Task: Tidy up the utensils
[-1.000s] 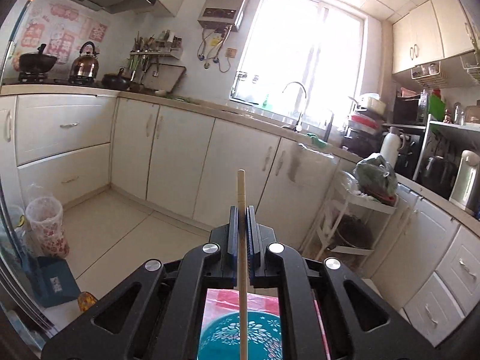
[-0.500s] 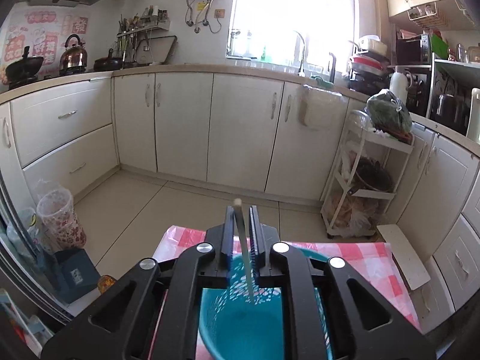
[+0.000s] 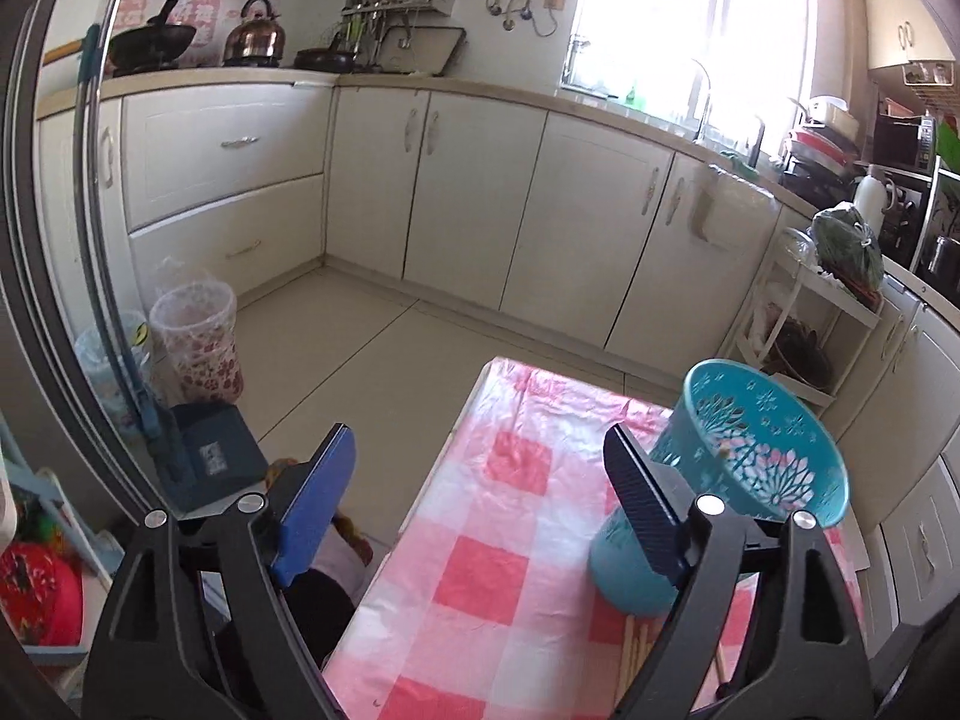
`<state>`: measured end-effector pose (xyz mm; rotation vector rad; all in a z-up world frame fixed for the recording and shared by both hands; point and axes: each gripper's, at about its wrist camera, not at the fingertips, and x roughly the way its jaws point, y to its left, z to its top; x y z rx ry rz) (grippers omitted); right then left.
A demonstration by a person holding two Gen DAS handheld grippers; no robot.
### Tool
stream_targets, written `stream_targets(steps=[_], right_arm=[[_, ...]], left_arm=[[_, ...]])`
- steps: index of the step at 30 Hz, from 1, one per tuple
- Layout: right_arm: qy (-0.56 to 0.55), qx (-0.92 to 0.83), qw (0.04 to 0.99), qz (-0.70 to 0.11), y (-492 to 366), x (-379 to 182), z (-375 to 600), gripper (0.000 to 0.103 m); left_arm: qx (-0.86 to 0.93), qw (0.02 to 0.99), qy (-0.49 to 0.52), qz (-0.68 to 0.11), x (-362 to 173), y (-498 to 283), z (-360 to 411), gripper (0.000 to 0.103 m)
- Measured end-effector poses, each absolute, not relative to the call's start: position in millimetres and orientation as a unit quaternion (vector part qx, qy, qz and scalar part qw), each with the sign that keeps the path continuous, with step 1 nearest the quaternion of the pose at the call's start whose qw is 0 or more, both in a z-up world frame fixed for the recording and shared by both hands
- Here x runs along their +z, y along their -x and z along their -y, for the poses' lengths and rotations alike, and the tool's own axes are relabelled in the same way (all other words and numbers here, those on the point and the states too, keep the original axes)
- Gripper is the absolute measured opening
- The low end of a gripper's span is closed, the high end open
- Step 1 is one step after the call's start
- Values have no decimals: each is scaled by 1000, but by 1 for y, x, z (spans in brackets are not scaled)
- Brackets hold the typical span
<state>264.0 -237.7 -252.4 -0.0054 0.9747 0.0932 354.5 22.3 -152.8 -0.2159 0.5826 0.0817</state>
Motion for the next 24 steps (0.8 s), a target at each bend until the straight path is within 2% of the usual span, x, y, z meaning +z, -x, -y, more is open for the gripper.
stream_targets(steps=[4,11,17,21,24], right_arm=[[-135,80,876,-455,-254,-234,272,6],[-248,150,908,-302,-243,-124,295,6],[-259,152,938,-175,-304,-49,272,6],[-236,103,955,-149,-354,-47,252,6],[-216,69,960,-161,-377,-64,242,6]], left_arm=[[50,939,131,-313,-177,-339,-47,81],[56,918,134,-368,-221,-324,-59,81],[43,916,128,-377,-225,-314,-48,81],[37,920,123,-370,-219,-309,-40,81],[34,923,121,-363,-215,-306,-38,81]])
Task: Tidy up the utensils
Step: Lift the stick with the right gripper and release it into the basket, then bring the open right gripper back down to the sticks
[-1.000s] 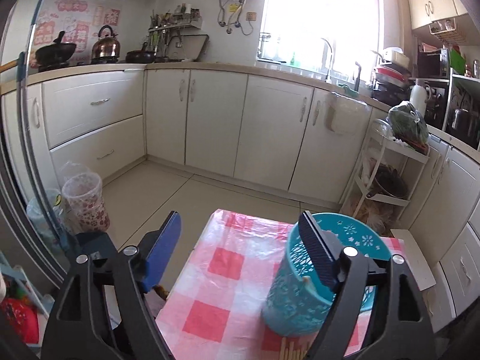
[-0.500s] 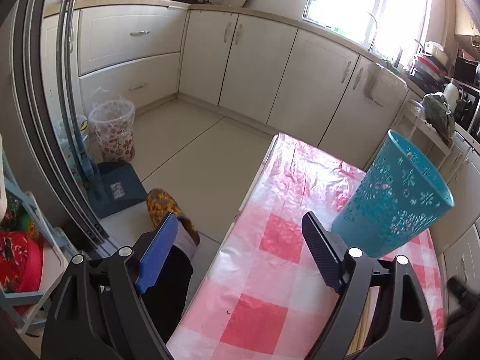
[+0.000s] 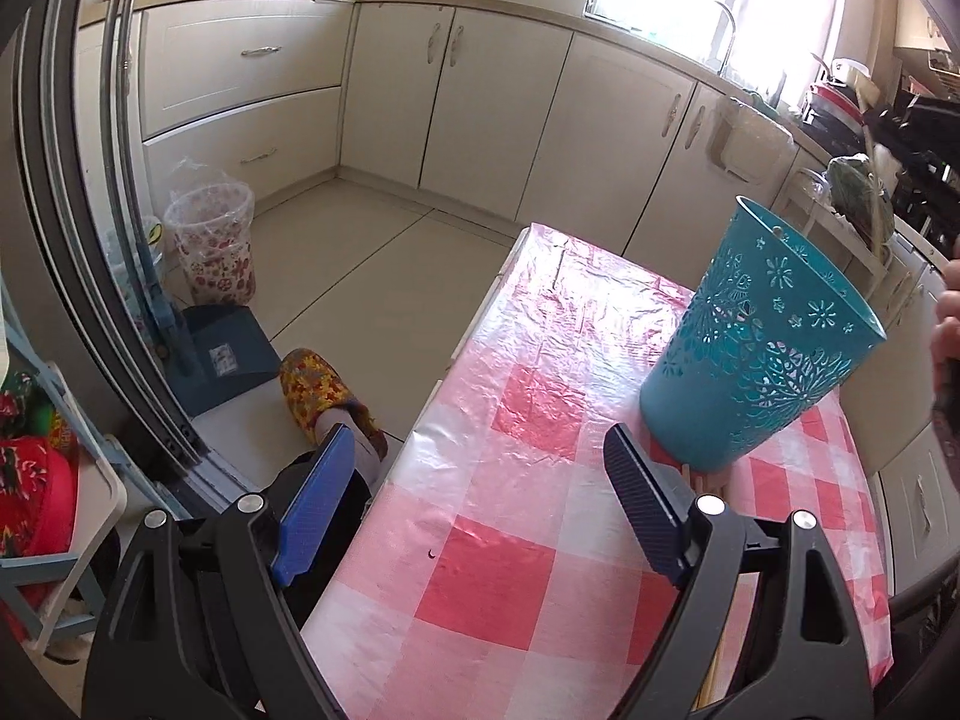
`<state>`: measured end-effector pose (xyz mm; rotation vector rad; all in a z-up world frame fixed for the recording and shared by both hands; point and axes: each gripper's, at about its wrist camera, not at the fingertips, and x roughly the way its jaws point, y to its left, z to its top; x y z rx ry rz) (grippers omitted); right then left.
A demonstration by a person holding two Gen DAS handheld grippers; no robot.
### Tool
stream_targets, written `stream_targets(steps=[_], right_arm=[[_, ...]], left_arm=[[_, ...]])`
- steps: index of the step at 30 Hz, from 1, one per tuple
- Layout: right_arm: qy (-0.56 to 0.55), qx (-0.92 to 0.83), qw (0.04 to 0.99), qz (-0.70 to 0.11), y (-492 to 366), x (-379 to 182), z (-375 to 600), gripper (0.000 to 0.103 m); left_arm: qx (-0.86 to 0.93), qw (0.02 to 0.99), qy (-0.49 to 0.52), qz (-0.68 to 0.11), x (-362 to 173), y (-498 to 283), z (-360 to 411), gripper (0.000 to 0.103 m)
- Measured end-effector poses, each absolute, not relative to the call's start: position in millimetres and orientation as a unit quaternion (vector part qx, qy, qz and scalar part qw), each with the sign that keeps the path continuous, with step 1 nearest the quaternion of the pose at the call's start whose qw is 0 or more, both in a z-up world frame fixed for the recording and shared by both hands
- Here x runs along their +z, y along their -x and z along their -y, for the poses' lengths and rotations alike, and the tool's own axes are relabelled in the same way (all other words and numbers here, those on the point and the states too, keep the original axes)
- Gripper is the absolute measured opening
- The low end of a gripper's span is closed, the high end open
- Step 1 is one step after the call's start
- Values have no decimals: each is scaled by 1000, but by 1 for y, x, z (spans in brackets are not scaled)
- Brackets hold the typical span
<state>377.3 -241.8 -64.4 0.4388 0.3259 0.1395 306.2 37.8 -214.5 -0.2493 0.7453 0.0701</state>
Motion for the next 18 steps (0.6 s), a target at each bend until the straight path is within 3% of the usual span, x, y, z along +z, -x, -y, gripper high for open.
stream_targets(steps=[8,14,18], right_arm=[[-163,63,963,-206,-372,-92,232,7],[-148,60,969,-187,-329,-81,246,32],[-176,34,968,-174,-269,-82,271,39]], left_arm=[[23,922,124,-366,-214,-303,-36,81],[25,924,124,-361,-206,-294,-35,81],[25,925,121,-360,-201,-288,-33,85]])
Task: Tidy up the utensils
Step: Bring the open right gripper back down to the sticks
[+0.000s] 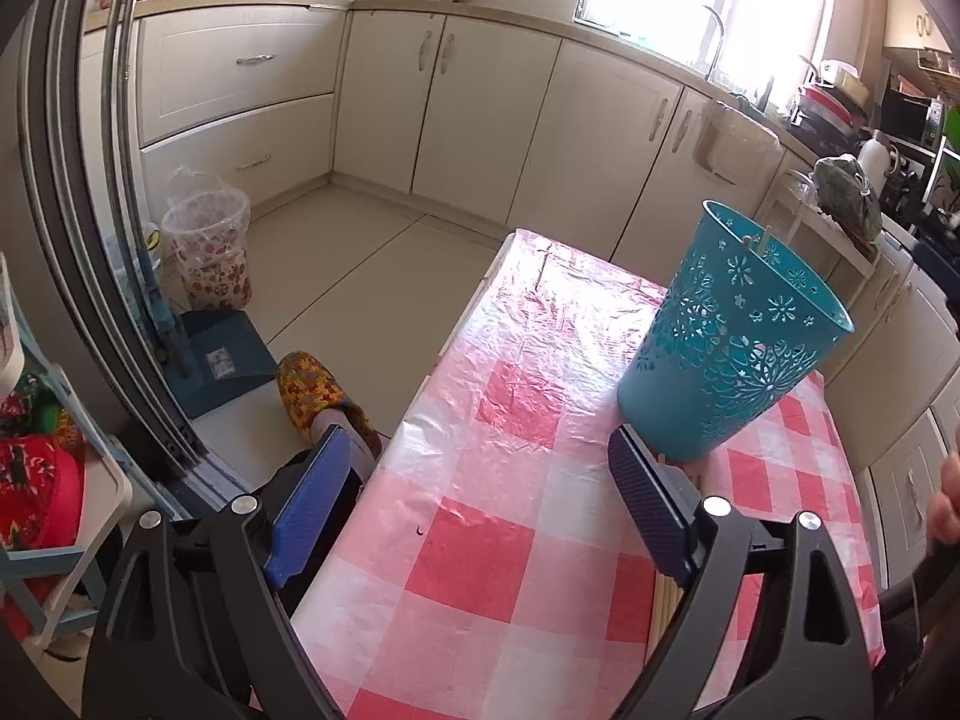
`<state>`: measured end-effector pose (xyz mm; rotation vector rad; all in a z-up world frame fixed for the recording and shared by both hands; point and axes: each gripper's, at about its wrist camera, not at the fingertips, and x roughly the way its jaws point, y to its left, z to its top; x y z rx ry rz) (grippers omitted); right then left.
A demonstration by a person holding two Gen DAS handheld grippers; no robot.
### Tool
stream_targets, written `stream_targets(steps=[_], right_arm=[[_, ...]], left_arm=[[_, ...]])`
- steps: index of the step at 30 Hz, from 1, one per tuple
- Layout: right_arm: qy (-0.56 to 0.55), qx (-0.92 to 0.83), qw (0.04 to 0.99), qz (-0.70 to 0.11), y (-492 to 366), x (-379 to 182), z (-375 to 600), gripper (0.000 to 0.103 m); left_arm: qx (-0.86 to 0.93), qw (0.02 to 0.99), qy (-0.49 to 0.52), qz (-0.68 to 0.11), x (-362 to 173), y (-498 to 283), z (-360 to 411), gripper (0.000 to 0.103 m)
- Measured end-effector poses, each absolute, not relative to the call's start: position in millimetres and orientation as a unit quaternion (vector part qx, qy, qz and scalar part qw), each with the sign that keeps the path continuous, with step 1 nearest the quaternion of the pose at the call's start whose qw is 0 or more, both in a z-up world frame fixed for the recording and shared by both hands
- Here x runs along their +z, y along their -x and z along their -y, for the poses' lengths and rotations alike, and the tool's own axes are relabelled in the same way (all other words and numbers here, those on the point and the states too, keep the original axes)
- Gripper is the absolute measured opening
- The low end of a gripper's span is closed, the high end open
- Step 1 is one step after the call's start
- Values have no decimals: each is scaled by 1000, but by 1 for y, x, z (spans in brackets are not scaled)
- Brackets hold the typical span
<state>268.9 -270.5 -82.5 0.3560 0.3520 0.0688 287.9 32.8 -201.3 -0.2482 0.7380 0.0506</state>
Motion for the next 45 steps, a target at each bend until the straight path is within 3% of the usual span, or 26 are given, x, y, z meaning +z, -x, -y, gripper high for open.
stream_targets(steps=[5,9,12,45], right_arm=[[-150,22,951,-271,-219,-139,266,39],[-141,44,912,-384,-229,-197,246,26],[-128,55,901,-411,-244,-214,232,24],[-60,6,894,-443,-270,-252,194,27]], left_arm=[[22,920,120,-373,-207,-282,-30,87],[18,915,113,-387,-211,-278,-24,87],[17,916,106,-385,-208,-271,-21,87],[49,908,90,-405,-229,-251,-38,89]])
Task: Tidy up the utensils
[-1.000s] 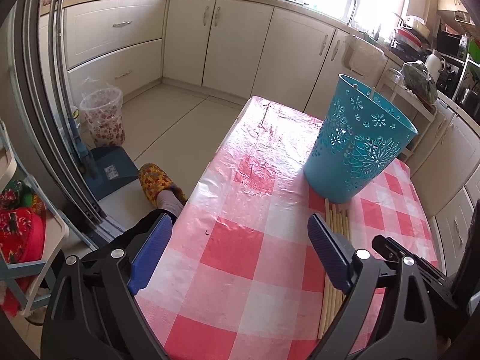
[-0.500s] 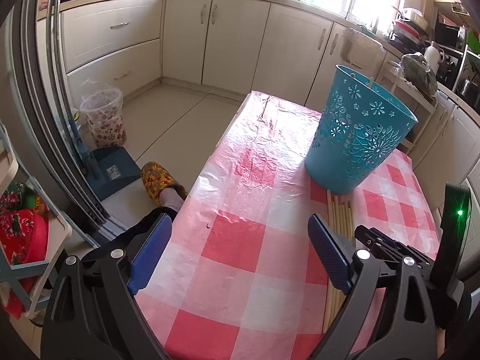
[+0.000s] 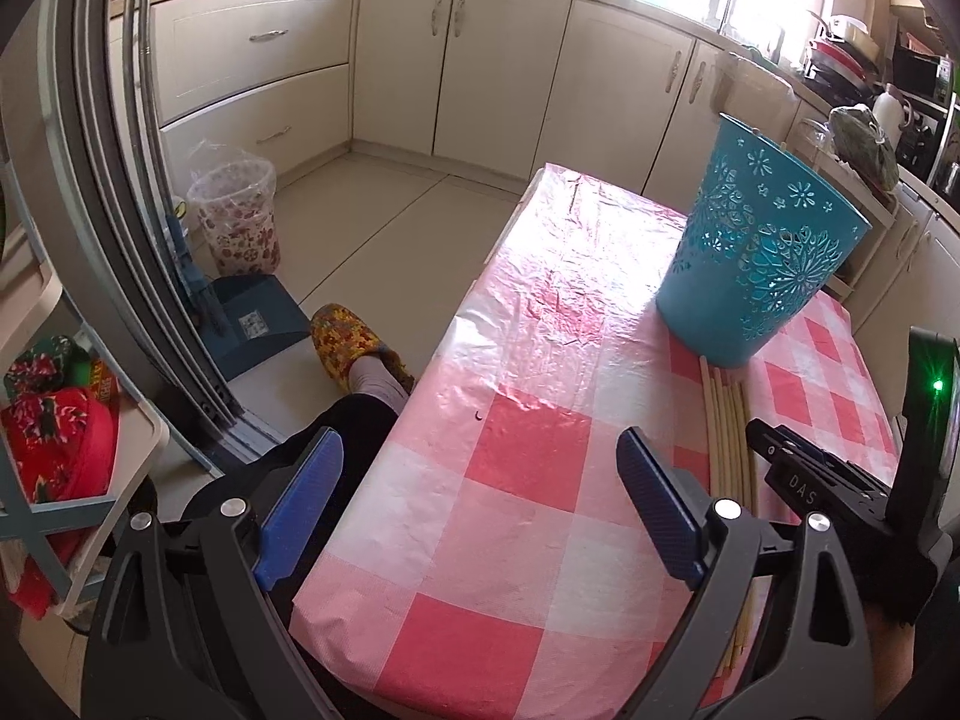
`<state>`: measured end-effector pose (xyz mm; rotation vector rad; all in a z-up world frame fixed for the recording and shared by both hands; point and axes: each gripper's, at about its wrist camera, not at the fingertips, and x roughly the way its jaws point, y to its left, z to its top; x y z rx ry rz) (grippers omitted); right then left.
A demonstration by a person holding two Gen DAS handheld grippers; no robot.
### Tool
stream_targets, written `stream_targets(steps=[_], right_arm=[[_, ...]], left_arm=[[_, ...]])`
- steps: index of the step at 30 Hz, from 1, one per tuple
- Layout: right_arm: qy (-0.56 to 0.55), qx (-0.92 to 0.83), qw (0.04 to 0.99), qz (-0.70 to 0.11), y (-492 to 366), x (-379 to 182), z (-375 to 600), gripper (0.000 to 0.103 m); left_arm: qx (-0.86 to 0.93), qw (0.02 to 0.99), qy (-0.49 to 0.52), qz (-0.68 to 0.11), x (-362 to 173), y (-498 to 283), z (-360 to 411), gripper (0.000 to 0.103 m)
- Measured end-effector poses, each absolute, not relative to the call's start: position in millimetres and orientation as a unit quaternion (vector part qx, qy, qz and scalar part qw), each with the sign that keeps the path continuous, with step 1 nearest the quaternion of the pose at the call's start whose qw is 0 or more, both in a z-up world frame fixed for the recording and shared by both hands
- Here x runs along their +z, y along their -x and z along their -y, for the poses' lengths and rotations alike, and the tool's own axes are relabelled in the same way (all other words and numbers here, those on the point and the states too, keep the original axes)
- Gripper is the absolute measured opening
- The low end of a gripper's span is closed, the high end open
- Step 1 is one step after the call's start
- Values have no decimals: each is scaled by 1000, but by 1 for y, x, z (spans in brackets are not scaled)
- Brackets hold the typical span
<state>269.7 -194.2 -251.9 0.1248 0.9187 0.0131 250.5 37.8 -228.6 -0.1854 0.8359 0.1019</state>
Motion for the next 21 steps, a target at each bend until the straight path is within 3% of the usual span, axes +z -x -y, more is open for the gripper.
stream_targets(steps=[21], right_arm=[[-44,-34,893,-447,-248,-251,220,22]], left_arm=[[51,906,95,-410,-231,-231,-49,89]])
